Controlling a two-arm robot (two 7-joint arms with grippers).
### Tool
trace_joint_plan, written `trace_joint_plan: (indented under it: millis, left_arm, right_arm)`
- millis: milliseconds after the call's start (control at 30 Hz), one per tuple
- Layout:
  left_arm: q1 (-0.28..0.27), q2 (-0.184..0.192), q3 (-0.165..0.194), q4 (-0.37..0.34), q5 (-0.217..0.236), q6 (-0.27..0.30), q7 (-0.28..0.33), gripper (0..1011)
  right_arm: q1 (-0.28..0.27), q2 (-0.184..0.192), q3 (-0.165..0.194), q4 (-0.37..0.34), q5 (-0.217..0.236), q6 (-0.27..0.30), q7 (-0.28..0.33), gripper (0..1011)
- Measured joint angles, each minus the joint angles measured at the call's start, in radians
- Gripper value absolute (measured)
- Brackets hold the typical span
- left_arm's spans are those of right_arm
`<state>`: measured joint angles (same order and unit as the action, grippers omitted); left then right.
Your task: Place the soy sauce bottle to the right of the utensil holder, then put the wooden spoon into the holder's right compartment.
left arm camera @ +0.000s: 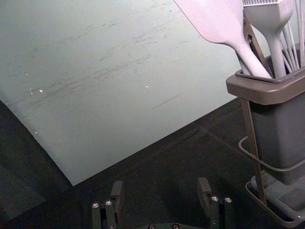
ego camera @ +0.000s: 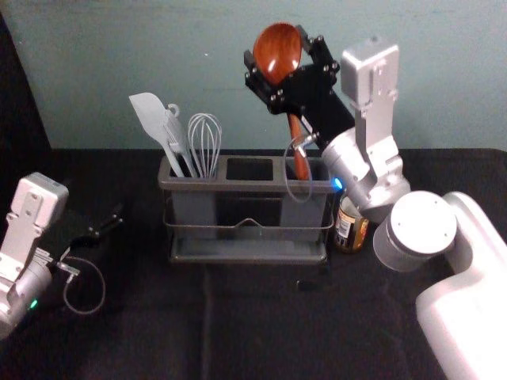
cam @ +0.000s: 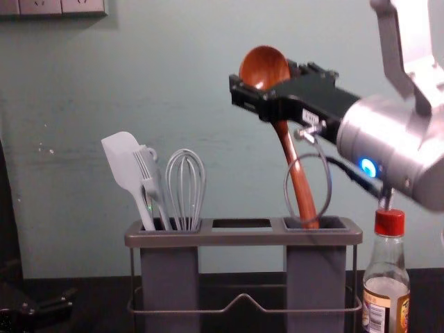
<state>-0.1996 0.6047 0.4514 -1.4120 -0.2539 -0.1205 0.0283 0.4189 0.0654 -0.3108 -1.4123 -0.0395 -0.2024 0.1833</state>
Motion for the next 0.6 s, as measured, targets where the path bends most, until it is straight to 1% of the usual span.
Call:
trace_joint_plan:
  millis: [33,67,167,200,367,500,600]
  left_arm:
    - [0.0,0.0,0.0,0.0,0.0,0.0,0.0,1012]
    - [0.0,0.0,0.0,0.0,0.0,0.0,0.0,1012]
    - [0.0,0.0,0.0,0.0,0.0,0.0,0.0,1012]
    - [0.0,0.0,0.0,0.0,0.0,0.0,0.0,1011]
    - [0.0,0.0,0.0,0.0,0.0,0.0,0.0,1011]
    - [0.0,0.0,0.0,0.0,0.0,0.0,0.0,1012]
    - [0.0,0.0,0.0,0.0,0.0,0.0,0.0,1012]
  right_arm:
    - [-0.004,-0.001,0.0,0.008,0.0,-0.018,-0.003,839]
    - [-0.011,-0.004,0.001,0.023,0.0,-0.05,-0.009,839]
    - [-0.024,-0.01,0.005,0.049,0.002,-0.098,-0.017,839]
    - [-0.03,-0.013,0.008,0.063,0.003,-0.123,-0.022,839]
    - [-0.048,-0.024,0.019,0.106,-0.003,-0.192,-0.04,839]
    - [-0.06,-0.036,0.03,0.151,-0.027,-0.249,-0.062,839]
    - [-0.063,-0.042,0.037,0.168,-0.034,-0.27,-0.069,838]
